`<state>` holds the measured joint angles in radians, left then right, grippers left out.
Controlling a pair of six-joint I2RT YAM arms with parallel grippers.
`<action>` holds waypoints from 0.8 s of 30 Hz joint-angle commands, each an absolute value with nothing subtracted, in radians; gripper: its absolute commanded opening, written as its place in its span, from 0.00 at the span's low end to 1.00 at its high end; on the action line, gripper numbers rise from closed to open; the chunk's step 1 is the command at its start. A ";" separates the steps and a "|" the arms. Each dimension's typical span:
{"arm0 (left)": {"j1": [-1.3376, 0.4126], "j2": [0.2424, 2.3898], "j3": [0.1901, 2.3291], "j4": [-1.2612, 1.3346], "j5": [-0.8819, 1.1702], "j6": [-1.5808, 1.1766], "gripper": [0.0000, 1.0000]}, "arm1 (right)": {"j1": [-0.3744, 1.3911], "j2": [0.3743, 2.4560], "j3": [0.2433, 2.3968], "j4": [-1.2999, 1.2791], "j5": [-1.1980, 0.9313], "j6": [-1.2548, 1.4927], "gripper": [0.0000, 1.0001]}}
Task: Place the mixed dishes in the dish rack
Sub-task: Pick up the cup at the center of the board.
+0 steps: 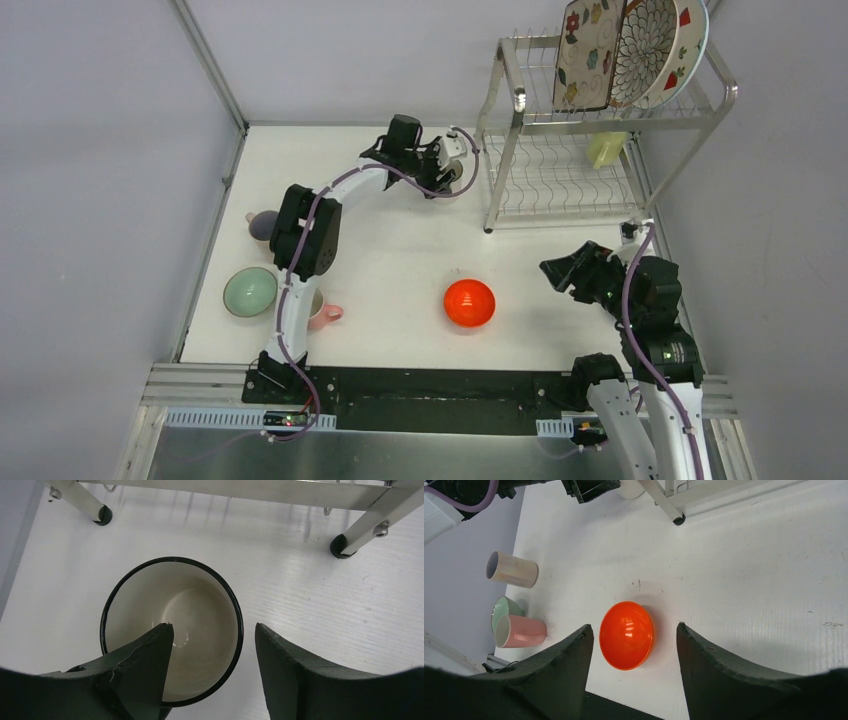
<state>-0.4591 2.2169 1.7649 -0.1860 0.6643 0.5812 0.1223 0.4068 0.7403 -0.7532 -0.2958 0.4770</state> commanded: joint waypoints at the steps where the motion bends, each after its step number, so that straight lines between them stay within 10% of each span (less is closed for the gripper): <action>1: -0.480 2.217 1.775 -0.196 0.677 0.632 0.61 | 0.126 0.409 0.737 -0.709 -0.321 0.537 0.64; 18: -0.482 2.051 1.621 -0.229 0.554 0.508 0.01 | 0.127 0.409 0.683 -0.603 -0.407 0.581 0.65; 24: -0.478 1.962 1.569 -0.197 0.565 0.358 0.00 | 0.127 0.421 0.671 -0.615 -0.403 0.597 0.67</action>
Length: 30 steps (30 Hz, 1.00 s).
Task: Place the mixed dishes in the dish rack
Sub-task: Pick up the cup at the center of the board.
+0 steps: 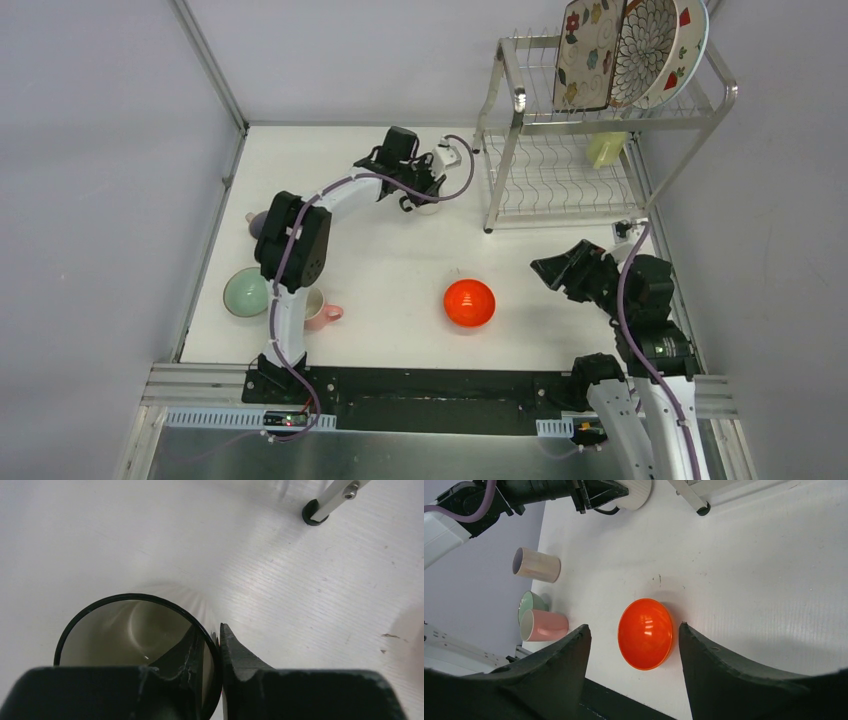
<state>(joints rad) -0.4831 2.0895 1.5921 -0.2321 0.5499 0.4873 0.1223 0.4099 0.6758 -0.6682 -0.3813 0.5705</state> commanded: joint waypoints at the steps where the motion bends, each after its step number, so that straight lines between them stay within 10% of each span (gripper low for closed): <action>1: -0.477 1.942 1.554 -0.179 0.574 0.336 0.00 | 0.127 0.423 0.663 -0.601 -0.406 0.609 0.67; 30: -0.380 1.399 0.953 0.869 0.567 -0.717 0.00 | 0.398 0.685 0.701 -0.240 -0.414 0.748 0.72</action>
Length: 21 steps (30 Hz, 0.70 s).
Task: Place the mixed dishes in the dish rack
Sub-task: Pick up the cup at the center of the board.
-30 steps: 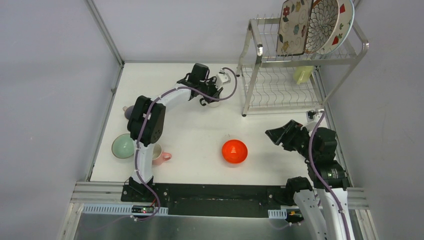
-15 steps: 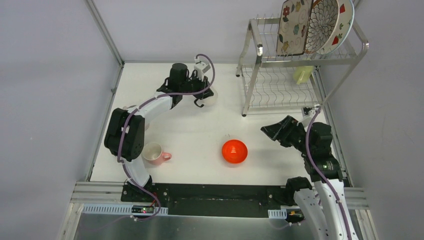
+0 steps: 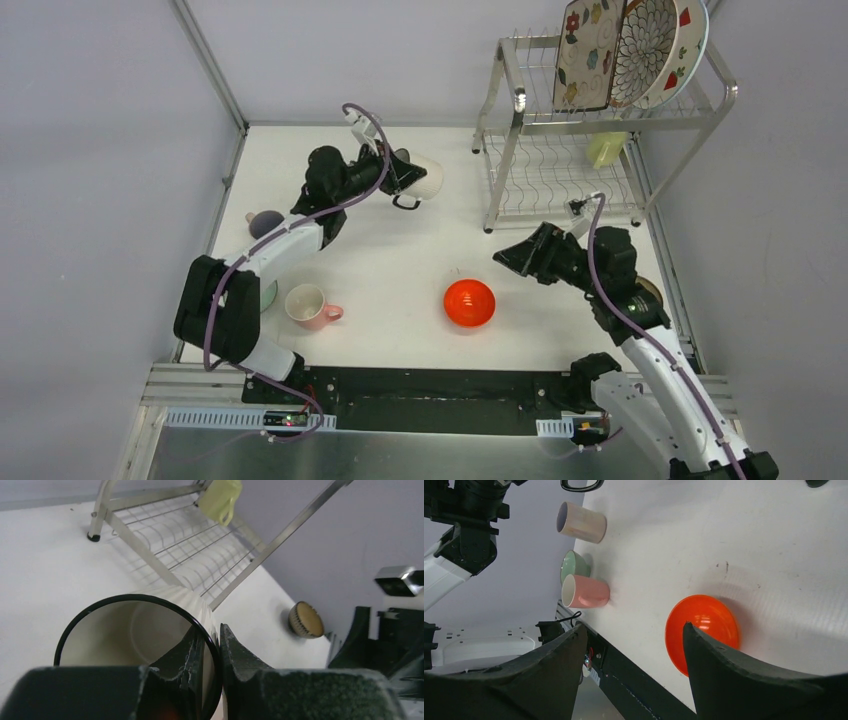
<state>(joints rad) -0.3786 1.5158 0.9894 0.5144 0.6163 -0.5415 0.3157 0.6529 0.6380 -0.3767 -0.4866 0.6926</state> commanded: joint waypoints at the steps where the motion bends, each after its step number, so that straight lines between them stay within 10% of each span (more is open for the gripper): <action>1: -0.380 1.385 0.927 0.914 0.558 -0.743 0.00 | 0.427 0.702 0.701 -0.207 -0.396 0.759 0.72; 21: -0.381 1.167 0.690 1.270 0.532 -1.064 0.00 | 0.867 1.171 0.803 0.511 -0.151 0.887 0.73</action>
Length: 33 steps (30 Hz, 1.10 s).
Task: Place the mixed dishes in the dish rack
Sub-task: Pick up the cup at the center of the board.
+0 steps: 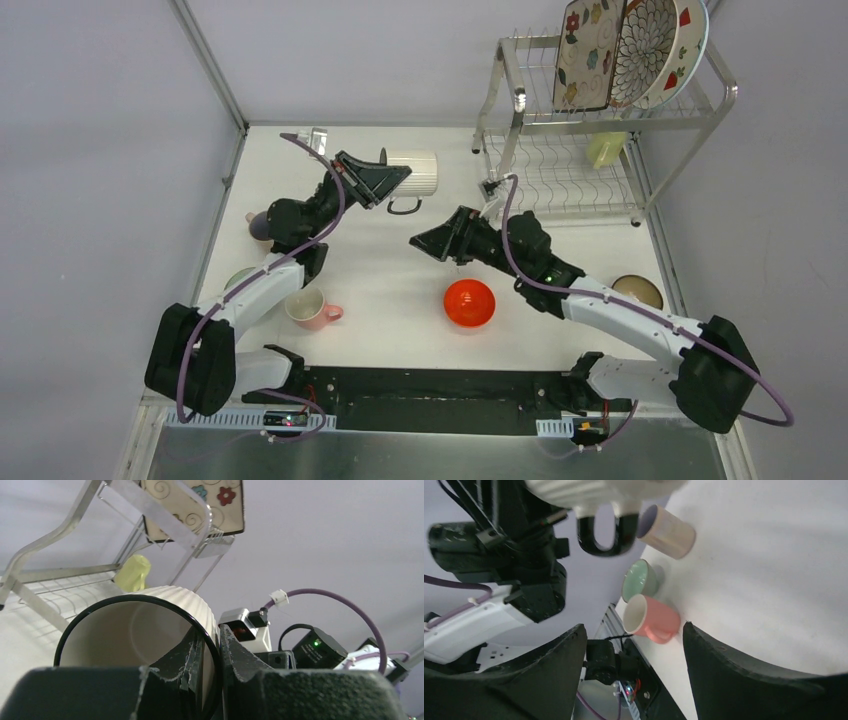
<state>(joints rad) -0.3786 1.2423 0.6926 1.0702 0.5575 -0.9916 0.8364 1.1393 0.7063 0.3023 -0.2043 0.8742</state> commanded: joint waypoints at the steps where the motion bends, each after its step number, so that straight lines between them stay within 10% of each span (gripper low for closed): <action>1: -0.380 1.160 0.687 1.277 0.530 -1.074 0.00 | 0.870 1.186 0.820 0.521 -0.152 0.891 0.73; 33: -0.383 1.132 0.662 1.360 0.521 -1.200 0.00 | 0.887 1.416 0.960 0.834 -0.257 1.034 0.36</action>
<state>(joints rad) -0.3779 1.1538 0.6571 1.2243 0.5396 -1.1721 0.8818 1.4090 0.9188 0.7044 -0.2481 0.9989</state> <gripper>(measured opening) 0.135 0.428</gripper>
